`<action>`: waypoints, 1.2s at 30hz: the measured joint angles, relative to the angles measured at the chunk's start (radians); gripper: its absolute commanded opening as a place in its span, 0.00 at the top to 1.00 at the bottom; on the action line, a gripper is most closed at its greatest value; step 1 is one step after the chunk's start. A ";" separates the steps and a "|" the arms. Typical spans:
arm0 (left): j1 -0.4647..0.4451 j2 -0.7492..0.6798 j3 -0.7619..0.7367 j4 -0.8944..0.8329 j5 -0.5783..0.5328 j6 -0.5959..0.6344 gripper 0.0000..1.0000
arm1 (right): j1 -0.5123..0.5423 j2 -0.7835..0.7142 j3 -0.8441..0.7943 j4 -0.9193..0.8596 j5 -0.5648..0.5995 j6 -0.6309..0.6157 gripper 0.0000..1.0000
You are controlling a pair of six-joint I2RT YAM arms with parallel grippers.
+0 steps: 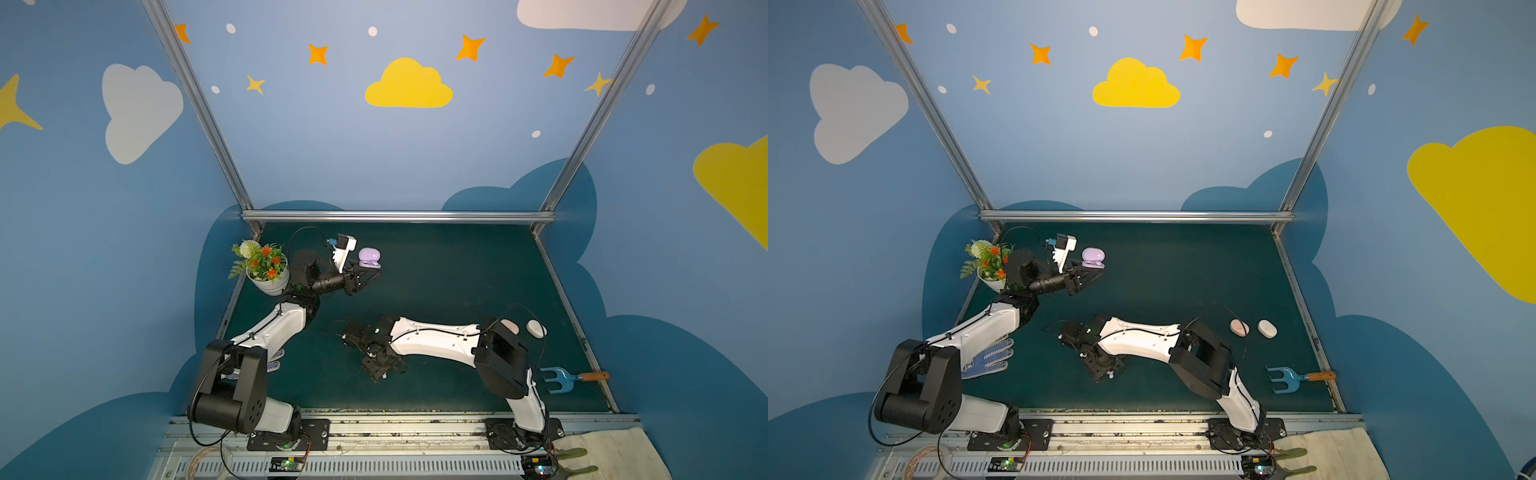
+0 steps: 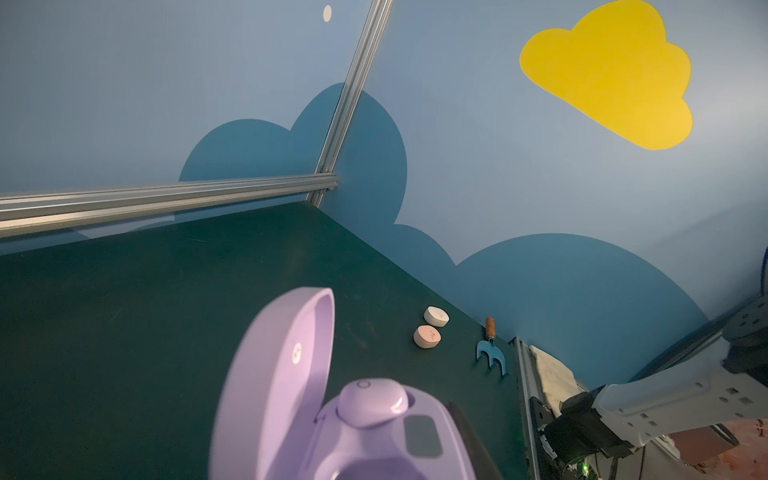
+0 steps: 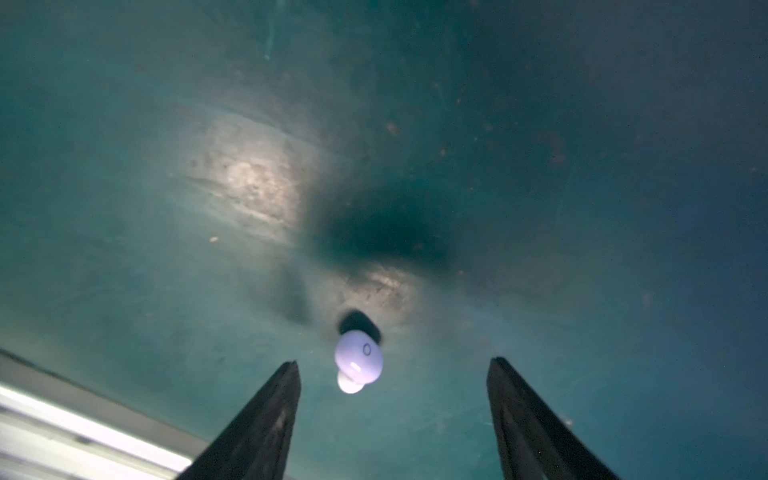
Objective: Insert the wireless bluetooth earbuds into the charging case
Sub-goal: 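Move the open right gripper back down over the second lavender earbud, then lower the right gripper around the lavender earbud and close on it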
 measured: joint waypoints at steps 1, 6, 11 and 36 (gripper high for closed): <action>0.001 0.001 0.000 0.002 0.000 -0.001 0.81 | 0.000 0.010 0.011 -0.008 0.005 -0.002 0.29; 0.005 0.011 0.000 0.012 0.003 -0.011 0.81 | 0.001 0.069 0.075 -0.052 0.032 -0.005 0.29; 0.006 0.016 0.000 0.015 0.004 -0.016 0.81 | 0.004 0.097 0.096 -0.080 0.051 -0.004 0.29; 0.007 0.016 0.000 0.021 0.008 -0.023 0.81 | -0.019 -0.006 -0.024 -0.147 0.159 0.073 0.30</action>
